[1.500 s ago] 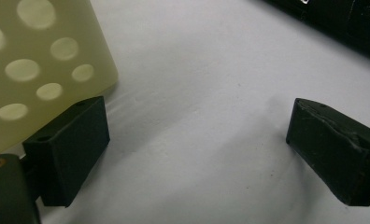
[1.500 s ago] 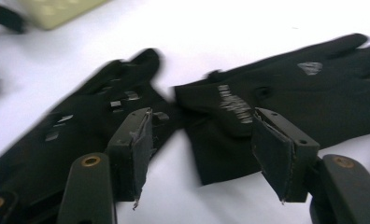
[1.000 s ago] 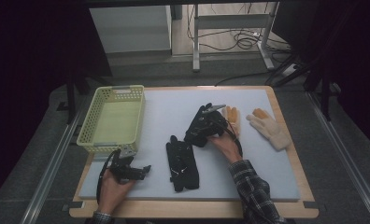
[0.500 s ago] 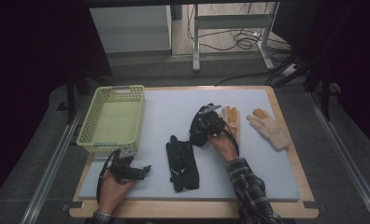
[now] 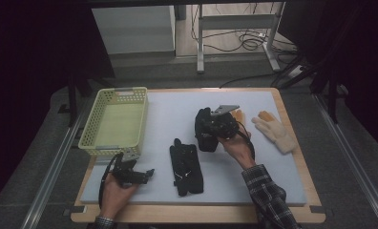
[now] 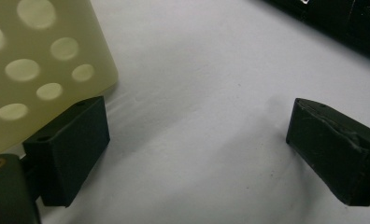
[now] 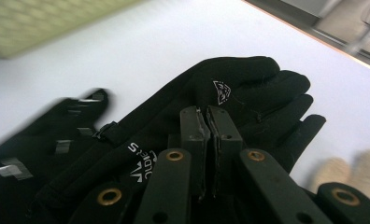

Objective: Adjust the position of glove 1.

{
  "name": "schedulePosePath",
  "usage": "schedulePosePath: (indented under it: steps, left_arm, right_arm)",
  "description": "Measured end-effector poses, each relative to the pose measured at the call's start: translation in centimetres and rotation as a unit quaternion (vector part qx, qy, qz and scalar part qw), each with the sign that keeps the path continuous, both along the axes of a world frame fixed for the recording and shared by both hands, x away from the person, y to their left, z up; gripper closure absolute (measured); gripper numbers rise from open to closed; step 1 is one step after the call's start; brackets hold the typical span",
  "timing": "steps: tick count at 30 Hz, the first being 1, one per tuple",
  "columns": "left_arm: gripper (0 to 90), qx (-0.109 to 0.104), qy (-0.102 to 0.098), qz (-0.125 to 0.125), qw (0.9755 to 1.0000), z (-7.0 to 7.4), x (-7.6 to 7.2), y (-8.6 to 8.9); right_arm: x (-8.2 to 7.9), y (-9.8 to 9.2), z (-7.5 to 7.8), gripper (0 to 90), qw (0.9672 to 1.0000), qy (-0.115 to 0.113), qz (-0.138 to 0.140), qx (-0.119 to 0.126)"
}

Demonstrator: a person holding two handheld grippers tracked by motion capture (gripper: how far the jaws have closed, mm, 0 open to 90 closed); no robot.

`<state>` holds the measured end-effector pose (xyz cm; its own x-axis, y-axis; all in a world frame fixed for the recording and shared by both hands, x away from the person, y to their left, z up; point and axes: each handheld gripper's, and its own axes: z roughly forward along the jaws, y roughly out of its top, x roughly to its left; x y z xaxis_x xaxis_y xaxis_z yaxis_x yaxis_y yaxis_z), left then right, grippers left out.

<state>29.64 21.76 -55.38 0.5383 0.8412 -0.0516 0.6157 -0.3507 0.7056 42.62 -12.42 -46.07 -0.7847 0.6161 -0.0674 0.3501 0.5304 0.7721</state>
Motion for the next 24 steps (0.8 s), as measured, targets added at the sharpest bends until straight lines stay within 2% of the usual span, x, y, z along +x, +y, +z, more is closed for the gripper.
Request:
schedulePosePath:
  steps: [4, 8, 12, 16, 19, 22, 24]
  left_arm:
    - [6.2, 0.001, -0.001, -0.001, 1.0000, 0.0, 0.0, 0.0]
    - [6.3, -0.001, -0.002, 0.001, 1.0000, 0.0, 0.0, 0.0]
    - [6.3, -0.002, -0.001, 0.002, 1.0000, 0.0, 0.0, 0.0]
    - [6.3, -0.001, -0.001, 0.002, 1.0000, 0.0, 0.0, 0.0]
    - [6.3, -0.002, -0.001, 0.002, 1.0000, 0.0, 0.0, 0.0]
    - [6.3, -0.001, -0.001, 0.002, 1.0000, 0.0, 0.0, 0.0]
    - [6.3, -0.002, -0.001, 0.002, 1.0000, 0.0, 0.0, 0.0]
  right_arm:
    - [-2.7, 0.6, 1.0, 84.8, 0.9991, 0.001, 0.042, 0.009]
    - [-5.5, 1.6, 1.1, 84.7, 0.9967, 0.007, 0.080, 0.015]
    - [-7.9, 2.9, 0.5, 84.7, 0.9934, 0.012, 0.114, 0.013]
    - [-9.3, 4.5, -0.8, 84.6, 0.9901, 0.015, 0.140, 0.000]
    - [-9.4, 5.1, -2.4, 84.5, 0.9895, 0.025, 0.142, -0.010]
    - [-9.5, 5.2, -4.1, 82.7, 0.9912, 0.033, 0.128, -0.014]
    - [-9.7, 5.2, -5.0, 73.7, 0.9919, 0.039, 0.121, -0.006]
